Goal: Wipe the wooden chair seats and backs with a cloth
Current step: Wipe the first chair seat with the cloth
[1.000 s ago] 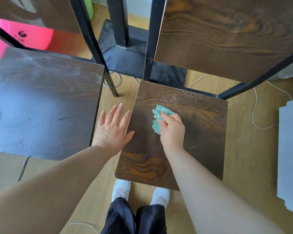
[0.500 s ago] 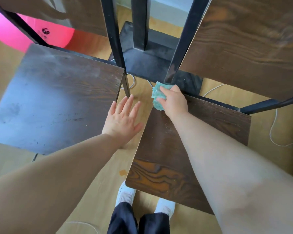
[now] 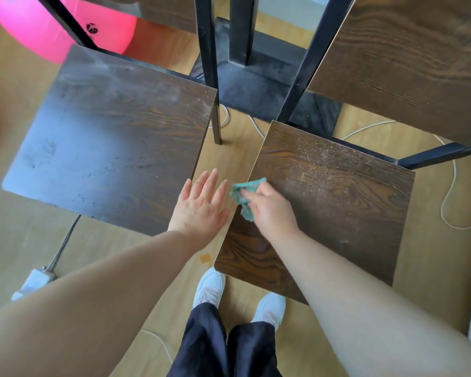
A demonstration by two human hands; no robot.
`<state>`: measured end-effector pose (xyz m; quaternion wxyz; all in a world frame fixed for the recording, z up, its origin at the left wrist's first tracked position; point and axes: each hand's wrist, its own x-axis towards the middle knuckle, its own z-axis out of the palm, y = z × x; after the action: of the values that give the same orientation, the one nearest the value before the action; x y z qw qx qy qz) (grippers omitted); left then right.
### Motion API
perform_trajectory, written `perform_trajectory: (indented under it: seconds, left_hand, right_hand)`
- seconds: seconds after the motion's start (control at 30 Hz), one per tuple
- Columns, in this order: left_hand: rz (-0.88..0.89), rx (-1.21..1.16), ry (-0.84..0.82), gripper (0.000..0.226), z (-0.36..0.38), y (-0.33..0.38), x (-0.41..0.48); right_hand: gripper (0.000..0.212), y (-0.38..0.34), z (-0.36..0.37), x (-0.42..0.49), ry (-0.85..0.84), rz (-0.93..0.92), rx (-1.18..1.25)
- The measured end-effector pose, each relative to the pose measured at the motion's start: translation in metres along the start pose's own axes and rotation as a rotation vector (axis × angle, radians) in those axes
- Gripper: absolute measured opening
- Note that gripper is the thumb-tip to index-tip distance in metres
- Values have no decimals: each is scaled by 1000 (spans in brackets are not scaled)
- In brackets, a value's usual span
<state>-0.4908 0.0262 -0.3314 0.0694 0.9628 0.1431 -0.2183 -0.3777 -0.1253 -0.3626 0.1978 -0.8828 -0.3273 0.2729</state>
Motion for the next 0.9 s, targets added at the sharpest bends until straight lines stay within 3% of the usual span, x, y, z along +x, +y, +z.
perform_trajectory:
  seconds: [0.23,0.43,0.57,0.67,0.77,0.9]
  left_hand:
    - [-10,15,-31,66,17,-1,-40]
    - [-24,22,-47,65,27,-2,-71]
    - [-19,25,-68,65,28,0,-81]
    - [11,29,-73,65,24,5,-73]
    - [59,44,-36,64,11,13,-49]
    - [71,41,27,64,-9,22,-4]
  right_hand:
    - [19,-19,40,-77,-75,-46,34]
    - [39,-29,63,-128,-109,-92,-29]
    - [24,-28,63,-145,-203,-76,153]
    - [37,-20,36,-136,-12,6,254]
    - [36,5,-8,-99,222,107,227]
    - [37,42,-70,-25,393,297,218]
